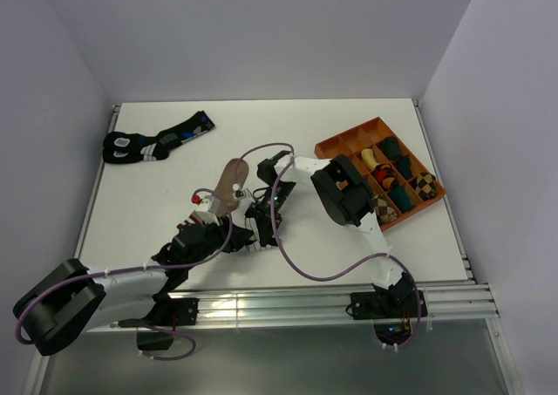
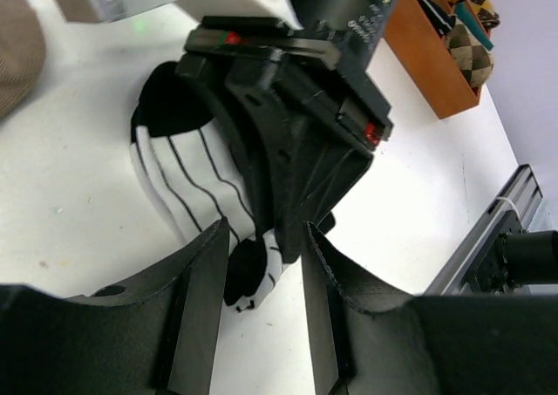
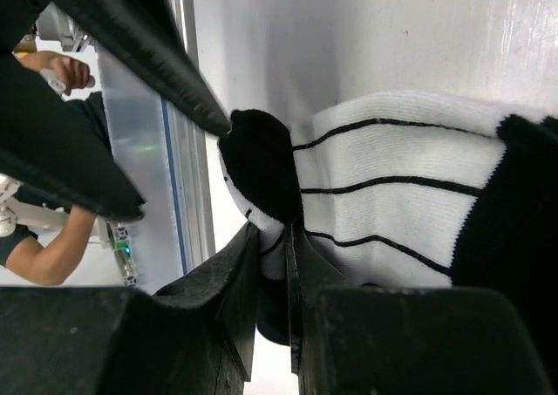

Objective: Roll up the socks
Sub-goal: Roll the sock at the center of the board.

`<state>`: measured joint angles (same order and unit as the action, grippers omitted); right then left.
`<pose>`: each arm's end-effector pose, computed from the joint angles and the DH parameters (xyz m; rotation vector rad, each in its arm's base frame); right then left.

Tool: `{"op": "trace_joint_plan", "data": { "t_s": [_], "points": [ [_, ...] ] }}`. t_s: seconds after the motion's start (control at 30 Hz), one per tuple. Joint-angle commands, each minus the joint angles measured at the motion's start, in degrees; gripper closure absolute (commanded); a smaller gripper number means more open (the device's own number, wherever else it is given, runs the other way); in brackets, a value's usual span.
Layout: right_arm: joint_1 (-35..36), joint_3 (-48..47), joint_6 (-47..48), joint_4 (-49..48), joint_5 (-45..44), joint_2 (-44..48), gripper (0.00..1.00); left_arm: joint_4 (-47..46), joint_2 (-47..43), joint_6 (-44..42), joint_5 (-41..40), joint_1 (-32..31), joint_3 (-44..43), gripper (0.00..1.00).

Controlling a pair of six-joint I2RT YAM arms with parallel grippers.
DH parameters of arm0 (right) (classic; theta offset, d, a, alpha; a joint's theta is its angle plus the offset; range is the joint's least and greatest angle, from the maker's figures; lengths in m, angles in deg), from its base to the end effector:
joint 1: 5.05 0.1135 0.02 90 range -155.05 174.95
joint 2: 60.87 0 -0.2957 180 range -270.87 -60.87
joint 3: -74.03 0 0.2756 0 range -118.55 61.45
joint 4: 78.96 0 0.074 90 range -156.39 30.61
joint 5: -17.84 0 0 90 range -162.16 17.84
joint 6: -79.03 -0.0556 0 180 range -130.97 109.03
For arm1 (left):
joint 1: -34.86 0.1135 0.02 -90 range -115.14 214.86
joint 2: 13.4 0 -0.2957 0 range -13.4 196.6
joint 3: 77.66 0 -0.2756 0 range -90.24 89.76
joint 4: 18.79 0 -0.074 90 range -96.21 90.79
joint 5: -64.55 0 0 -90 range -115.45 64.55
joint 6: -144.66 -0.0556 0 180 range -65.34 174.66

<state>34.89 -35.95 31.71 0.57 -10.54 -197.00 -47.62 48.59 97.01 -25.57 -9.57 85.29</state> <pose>0.3162 0.3286 0.1003 1.5008 -2.0197 -1.5034 0.1434 -0.1404 0.1439 0.0345 1.9871 -1.0252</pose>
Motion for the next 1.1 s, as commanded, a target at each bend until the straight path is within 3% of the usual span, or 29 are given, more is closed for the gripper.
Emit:
{"op": "trace_joint_plan", "data": {
  "t_s": [0.0, 0.43, 0.87, 1.0, 1.07],
  "points": [
    [-0.3, -1.9, 0.0, 0.9, -0.9, -1.5, 0.83, -5.4, 1.1, -3.2, 1.4, -0.6, -0.3, 0.56],
    [-0.3, -2.0, 0.0, 0.9, -0.8, -1.9, 0.83, -12.9, 11.6, -3.9, 6.9, -1.4, -1.2, 0.56],
    [-0.4, -2.3, 0.1, 1.2, -0.7, -1.9, 0.83, -12.5, 16.8, -2.6, 6.2, -2.7, -1.7, 0.58],
    [-0.4, -1.9, -0.2, 0.5, -1.0, -1.4, 0.82, -9.8, 16.8, -1.9, 5.4, -3.0, -2.4, 0.62],
    [-0.4, -1.6, -0.5, 0.0, -1.2, -0.8, 0.82, -7.1, 16.7, -1.5, 5.0, -3.1, -3.1, 0.71]
  ]
}}
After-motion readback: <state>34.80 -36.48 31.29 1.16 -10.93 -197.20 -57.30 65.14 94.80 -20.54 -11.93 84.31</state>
